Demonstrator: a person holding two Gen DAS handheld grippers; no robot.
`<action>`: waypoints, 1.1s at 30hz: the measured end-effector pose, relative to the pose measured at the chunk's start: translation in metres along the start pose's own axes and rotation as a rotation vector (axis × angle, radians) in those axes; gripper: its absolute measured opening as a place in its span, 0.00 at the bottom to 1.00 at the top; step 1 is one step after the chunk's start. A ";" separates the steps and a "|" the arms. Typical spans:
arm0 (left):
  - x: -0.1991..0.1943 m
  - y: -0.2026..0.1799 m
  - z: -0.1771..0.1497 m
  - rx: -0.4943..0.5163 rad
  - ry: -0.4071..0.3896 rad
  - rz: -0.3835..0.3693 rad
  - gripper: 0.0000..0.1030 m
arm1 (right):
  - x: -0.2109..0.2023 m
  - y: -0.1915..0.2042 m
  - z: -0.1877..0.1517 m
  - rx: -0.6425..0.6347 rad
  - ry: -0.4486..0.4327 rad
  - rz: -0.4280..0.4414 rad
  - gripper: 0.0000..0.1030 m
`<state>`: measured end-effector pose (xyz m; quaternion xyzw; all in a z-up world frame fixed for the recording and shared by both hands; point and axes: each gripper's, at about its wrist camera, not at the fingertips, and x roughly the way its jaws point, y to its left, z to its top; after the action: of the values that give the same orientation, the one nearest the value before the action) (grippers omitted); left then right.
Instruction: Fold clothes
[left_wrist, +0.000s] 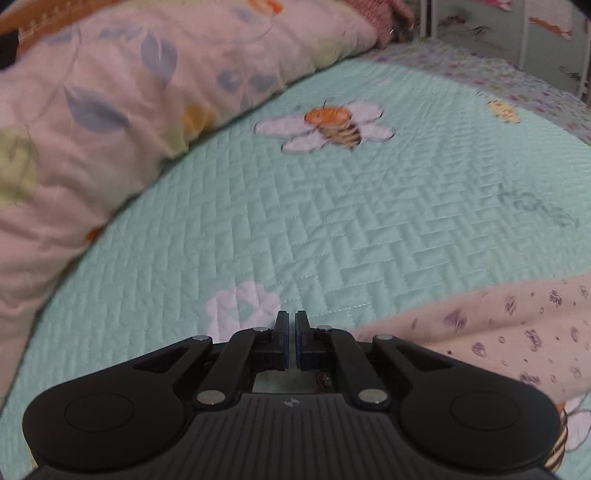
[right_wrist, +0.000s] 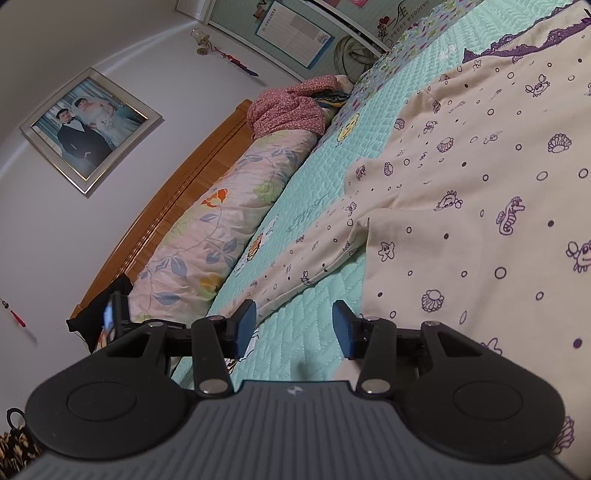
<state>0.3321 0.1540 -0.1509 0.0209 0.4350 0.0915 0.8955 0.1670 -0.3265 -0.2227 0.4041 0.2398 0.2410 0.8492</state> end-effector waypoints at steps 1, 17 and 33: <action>-0.004 0.002 -0.001 -0.017 -0.019 -0.005 0.07 | 0.000 0.001 0.000 0.001 0.000 0.000 0.46; -0.025 -0.007 -0.057 -0.179 0.025 -0.127 0.64 | 0.001 -0.001 0.001 0.009 -0.001 0.009 0.46; -0.053 -0.012 -0.059 -0.166 0.009 0.344 0.59 | 0.000 -0.001 0.001 0.004 0.001 0.008 0.46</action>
<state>0.2559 0.1299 -0.1477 0.0206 0.4200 0.2789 0.8633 0.1675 -0.3275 -0.2233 0.4067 0.2390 0.2439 0.8473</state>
